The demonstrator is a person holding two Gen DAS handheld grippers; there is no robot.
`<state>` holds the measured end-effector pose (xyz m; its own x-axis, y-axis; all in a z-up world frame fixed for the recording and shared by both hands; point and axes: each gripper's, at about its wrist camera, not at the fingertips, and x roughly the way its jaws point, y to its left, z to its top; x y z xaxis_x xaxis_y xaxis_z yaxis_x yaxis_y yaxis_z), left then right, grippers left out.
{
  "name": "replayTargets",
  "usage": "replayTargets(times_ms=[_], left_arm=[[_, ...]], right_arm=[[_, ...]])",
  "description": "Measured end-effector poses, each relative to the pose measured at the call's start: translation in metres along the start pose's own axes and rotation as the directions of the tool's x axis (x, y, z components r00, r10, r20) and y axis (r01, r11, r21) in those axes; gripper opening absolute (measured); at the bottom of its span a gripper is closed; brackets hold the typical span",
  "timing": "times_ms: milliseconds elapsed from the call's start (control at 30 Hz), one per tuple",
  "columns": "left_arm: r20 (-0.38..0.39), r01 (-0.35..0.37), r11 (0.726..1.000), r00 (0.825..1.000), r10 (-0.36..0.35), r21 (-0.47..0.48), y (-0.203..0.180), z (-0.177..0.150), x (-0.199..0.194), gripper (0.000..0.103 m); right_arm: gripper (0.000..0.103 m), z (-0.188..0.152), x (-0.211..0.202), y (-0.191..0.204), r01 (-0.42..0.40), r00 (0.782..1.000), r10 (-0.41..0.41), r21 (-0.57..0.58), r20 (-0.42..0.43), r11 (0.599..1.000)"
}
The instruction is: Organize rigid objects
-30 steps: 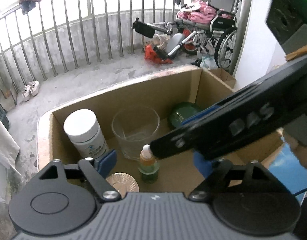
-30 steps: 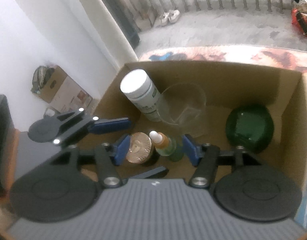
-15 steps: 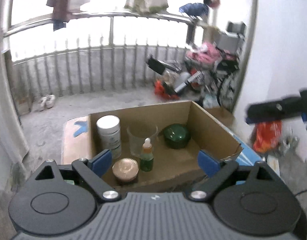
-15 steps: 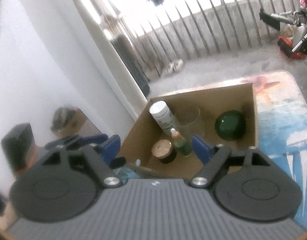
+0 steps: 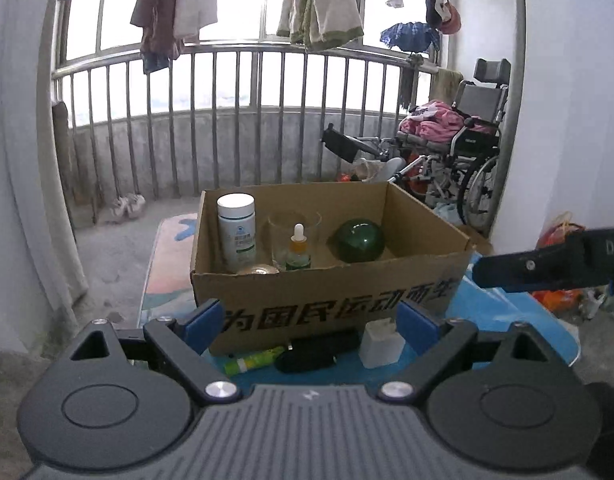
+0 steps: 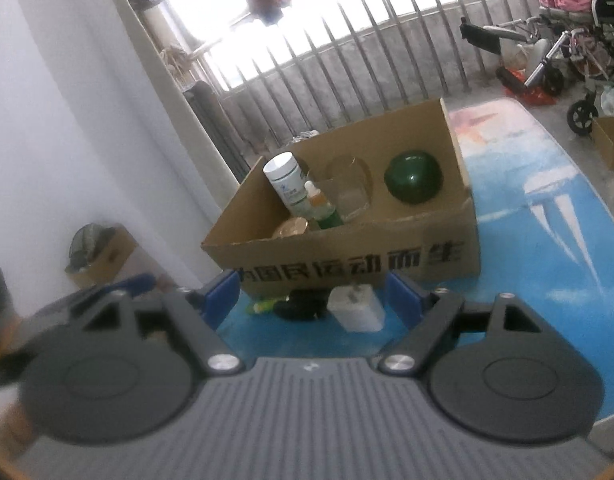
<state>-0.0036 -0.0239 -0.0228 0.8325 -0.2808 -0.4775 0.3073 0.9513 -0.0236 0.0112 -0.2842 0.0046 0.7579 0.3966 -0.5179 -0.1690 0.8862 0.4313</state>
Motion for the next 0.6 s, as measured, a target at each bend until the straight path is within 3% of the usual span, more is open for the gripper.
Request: replayTargets(times_ms=[300, 600], left_arm=[[0.018, -0.027, 0.999, 0.999, 0.027, 0.016, -0.009, -0.017, -0.005, 0.094], [0.002, -0.005, 0.999, 1.0, 0.005, 0.034, -0.015, -0.024, -0.005, 0.094]], right_arm=[[0.08, -0.007, 0.004, 0.012, 0.028, 1.0, -0.027, -0.043, 0.009, 0.999], [0.08, -0.006, 0.003, 0.011, 0.049, 0.999, -0.049, -0.033, 0.018, 0.998]])
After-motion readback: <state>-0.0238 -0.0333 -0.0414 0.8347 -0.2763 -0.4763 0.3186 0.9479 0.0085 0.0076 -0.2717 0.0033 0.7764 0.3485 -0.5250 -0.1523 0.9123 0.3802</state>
